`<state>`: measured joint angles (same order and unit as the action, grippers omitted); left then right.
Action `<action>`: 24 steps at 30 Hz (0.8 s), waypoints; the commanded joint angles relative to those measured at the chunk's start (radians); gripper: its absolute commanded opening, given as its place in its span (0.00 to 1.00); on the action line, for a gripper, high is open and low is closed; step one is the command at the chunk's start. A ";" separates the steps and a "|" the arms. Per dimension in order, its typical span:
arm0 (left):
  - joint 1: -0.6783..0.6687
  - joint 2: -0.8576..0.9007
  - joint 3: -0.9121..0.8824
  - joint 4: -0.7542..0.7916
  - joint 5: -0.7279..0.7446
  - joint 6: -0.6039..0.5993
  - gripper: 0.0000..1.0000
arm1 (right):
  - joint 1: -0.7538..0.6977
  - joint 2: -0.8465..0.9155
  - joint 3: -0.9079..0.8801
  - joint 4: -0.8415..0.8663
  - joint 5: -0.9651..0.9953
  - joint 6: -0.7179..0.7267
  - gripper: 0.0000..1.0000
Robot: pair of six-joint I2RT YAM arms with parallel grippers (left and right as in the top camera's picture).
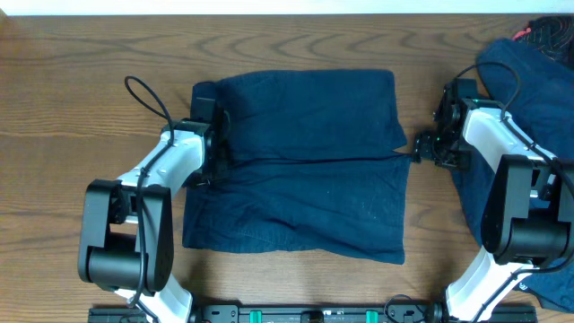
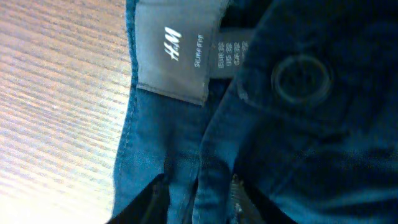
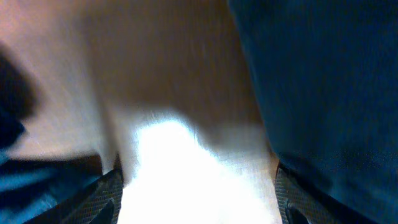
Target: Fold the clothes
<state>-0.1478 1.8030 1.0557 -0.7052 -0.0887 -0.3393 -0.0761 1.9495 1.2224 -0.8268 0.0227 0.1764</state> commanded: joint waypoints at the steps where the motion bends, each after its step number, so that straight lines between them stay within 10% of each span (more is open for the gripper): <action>1: 0.007 -0.076 0.080 -0.036 -0.016 0.040 0.42 | -0.022 -0.020 0.006 -0.037 0.010 -0.021 0.77; 9: 0.006 -0.266 0.118 -0.246 0.053 -0.013 0.52 | 0.028 -0.222 0.019 -0.198 -0.145 -0.108 0.75; 24: -0.029 -0.254 -0.126 -0.135 0.194 -0.018 0.29 | 0.315 -0.246 -0.137 -0.119 -0.229 -0.040 0.67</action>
<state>-0.1684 1.5452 0.9623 -0.8589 0.0902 -0.3473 0.2180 1.7008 1.1290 -0.9619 -0.1944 0.0948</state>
